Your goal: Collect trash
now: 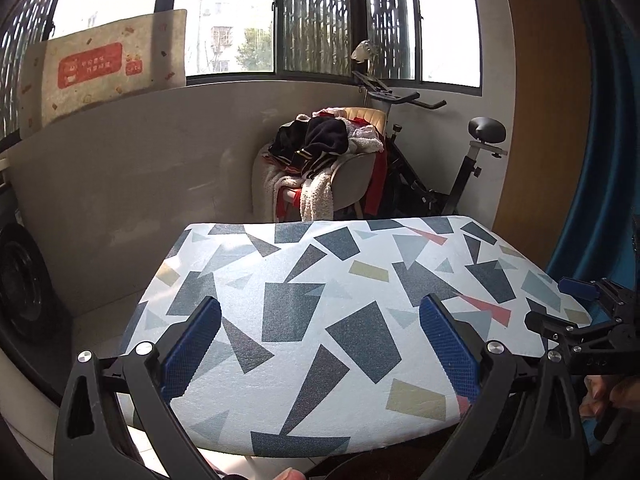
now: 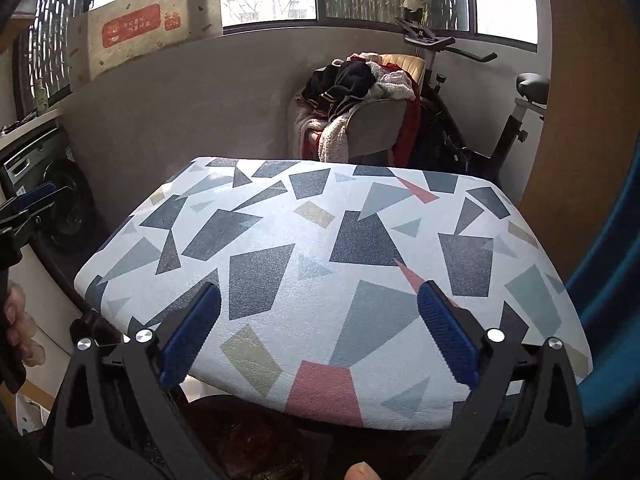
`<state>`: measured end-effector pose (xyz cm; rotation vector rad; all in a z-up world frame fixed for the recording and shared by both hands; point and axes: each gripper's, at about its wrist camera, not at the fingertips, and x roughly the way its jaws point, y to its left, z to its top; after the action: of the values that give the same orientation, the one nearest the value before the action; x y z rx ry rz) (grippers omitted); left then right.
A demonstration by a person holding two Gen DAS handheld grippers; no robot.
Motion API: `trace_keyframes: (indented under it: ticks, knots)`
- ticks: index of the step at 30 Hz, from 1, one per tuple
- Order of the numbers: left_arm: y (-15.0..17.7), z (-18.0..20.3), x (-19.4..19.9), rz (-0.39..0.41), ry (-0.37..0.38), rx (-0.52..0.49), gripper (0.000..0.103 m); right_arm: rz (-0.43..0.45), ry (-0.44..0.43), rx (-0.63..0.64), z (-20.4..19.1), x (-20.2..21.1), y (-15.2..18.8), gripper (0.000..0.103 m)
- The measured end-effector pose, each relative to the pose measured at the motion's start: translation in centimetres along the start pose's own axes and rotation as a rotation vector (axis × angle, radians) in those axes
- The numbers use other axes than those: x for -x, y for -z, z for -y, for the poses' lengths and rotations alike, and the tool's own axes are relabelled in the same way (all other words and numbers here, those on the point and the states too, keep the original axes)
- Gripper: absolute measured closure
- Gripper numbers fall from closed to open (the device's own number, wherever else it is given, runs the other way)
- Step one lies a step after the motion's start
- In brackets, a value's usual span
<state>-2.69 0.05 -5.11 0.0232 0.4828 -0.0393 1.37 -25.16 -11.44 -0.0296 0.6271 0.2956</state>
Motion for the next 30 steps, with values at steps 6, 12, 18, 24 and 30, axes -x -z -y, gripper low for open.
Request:
trace_keyframes:
  ticks: [6,12,18,24,30]
  knots:
    - [-0.9,0.5,0.3,0.004,0.015,-0.005,0.006,0.025,0.011,0.010,0.2,0.8,-0.8,0.006]
    - [-0.7,1.0,0.4,0.005,0.017,-0.028,0.006,0.030,0.025,0.008,0.4,1.2,-1.0,0.006]
    - [-0.6,1.3,0.4,0.005,0.024,-0.041,0.006,0.029,0.039,0.011,0.6,1.2,-0.9,0.006]
    - [-0.4,1.5,0.6,0.007,0.024,-0.051,0.006,0.029,0.047,0.011,0.9,1.3,-0.8,0.006]
    - [-0.4,1.5,0.5,0.005,0.022,-0.054,0.006,0.030,0.053,0.006,1.0,1.2,-0.8,0.006]
